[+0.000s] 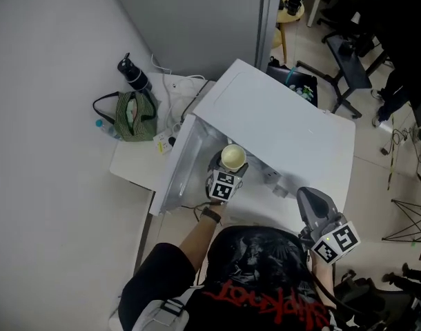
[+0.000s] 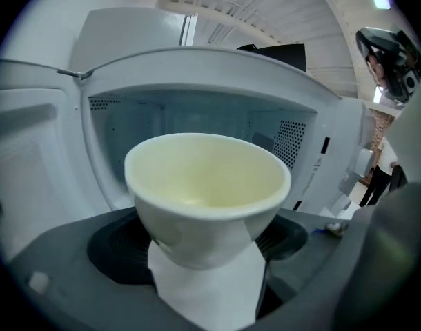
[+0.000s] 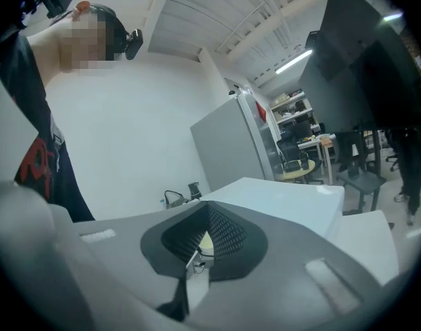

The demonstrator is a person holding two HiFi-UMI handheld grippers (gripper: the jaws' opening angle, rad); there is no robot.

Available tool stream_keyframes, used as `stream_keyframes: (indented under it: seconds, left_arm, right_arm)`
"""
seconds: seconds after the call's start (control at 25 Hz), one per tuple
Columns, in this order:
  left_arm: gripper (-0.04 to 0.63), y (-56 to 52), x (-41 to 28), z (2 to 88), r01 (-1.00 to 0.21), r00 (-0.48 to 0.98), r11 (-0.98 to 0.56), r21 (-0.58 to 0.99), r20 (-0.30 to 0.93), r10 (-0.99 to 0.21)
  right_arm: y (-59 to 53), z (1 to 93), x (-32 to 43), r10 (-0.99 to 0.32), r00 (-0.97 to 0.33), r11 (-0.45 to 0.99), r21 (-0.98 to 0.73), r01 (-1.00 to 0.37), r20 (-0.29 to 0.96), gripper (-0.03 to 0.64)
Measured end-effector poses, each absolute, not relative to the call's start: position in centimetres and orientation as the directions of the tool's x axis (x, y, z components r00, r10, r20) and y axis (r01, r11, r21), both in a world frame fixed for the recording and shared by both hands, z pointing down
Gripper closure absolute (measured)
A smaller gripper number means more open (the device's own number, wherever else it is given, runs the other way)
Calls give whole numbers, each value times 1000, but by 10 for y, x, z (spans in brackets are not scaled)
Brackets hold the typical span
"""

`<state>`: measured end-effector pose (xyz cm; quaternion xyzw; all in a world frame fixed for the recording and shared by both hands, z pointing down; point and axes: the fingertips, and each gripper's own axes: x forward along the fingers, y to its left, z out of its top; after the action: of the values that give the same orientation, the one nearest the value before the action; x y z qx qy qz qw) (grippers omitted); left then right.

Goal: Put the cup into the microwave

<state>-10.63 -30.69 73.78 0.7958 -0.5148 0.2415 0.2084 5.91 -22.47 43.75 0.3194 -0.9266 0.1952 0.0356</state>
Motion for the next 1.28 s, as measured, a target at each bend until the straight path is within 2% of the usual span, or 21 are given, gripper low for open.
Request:
stream_keyframes:
  seconds: [0.24,0.64,0.8,1.0,1.28]
  left_arm:
    - [161,-363,-97,740,-896,383,-439,62,607,-696]
    - [161,-402,-88,775,-895,402,-428,121,633,-662]
    - [161,-406,-113,790,-910,363,-402,98,656,-662]
    - [161,-412,-99,781,-905,391,-408,122,619,-681]
    - [158,-420,-119,811,-909,376,-404,106,627,-682]
  right_arm:
    - [-219,429,86,-655,-735,670,-316,-672,173,618]
    - [-205,435,135,-772,-606,531,-329,-781,191,618]
    - [-210,444,123,-763,-614,539,-326,-777,201,618]
    - [-204,443,128,-761,-616,541,-326,-775,203,618]
    - [-218,466,107,-725,-654,573,-337,-748,219,618]
